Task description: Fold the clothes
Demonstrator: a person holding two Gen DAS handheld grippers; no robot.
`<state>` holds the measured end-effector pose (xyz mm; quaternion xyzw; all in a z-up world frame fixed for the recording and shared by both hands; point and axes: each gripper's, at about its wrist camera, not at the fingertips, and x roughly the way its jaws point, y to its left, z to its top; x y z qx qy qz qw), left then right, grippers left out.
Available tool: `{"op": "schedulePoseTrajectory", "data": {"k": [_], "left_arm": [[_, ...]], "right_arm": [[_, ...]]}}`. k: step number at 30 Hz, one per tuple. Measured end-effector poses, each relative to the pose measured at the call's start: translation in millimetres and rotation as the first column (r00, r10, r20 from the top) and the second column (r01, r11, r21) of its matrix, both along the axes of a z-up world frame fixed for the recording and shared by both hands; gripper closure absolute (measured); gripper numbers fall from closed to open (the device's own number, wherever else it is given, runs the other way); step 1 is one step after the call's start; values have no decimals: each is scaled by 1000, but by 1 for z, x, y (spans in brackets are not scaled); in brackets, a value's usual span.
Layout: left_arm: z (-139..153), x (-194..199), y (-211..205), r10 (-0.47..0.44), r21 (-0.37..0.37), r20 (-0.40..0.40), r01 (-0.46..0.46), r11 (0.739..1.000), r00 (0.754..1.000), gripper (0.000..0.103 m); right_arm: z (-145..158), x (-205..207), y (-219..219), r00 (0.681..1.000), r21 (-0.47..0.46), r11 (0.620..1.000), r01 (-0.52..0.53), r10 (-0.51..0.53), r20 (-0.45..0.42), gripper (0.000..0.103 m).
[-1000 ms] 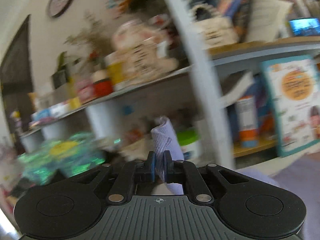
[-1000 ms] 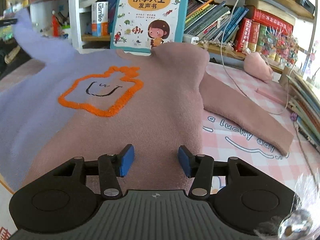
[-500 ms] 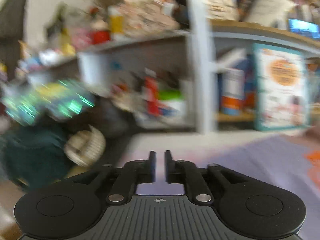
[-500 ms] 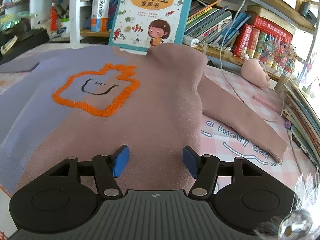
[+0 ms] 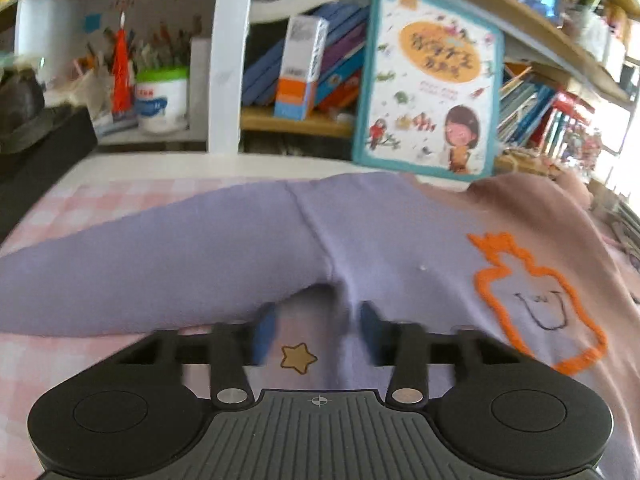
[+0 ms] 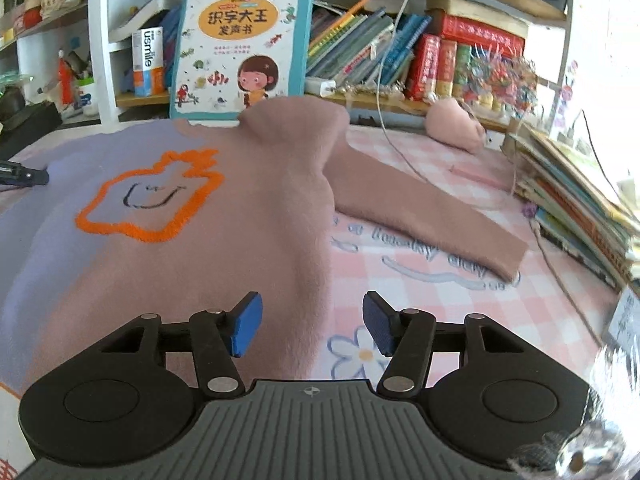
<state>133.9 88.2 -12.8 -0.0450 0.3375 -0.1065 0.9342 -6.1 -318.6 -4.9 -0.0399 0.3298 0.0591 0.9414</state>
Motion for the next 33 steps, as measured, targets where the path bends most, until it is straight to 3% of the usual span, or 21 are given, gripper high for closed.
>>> {"op": "schedulePoseTrajectory", "data": {"k": [1,2,6,8,12,14,17,20,22,25,28,32,33], "left_arm": [[0,0,2,-12,-12,-1,12,1000,1000,84],[-1,0,4,-24,-23,-3,24,999,1000,96],[-2,1,12,-73,-70,-7,73,995,997,99],[-2,0,22,-51,-101,-3,51,994,999,99],[-2,-7,23,-1,34,26,0,999,1000,99],[-4,-8,28,0,25,17,0,1000,1000,98],[-7,-7,38,17,-35,14,-16,999,1000,98],[-10,-6,44,32,-79,22,-30,996,999,98],[-12,-8,43,27,-71,38,-25,997,999,97],[-12,-8,41,7,-75,42,-4,997,999,97],[-13,-7,44,0,-101,38,4,995,999,97],[-15,-5,53,-13,-160,30,17,987,999,96],[-16,-5,55,-14,-176,28,18,984,1000,95]], "right_arm": [[-3,0,-1,1000,9,1000,2,-2,-10,49],[-5,0,-2,1000,18,1000,3,-3,-19,50],[-8,3,-2,1000,73,997,-3,5,-30,50],[-8,6,0,999,100,995,-25,29,-39,50],[-1,10,-7,998,165,985,-51,57,-37,50],[9,15,-23,1000,170,985,-2,3,-4,50],[19,32,-55,988,99,983,152,-155,28,50],[16,56,-92,947,26,947,320,-321,12,50],[11,69,-115,915,26,914,404,-403,-21,50],[2,79,-135,895,111,888,446,-440,-72,50],[-6,84,-136,895,150,882,446,-436,-97,51],[-7,99,-135,912,154,900,409,-398,-96,92],[-2,105,-135,914,143,903,405,-398,-78,93]]}}
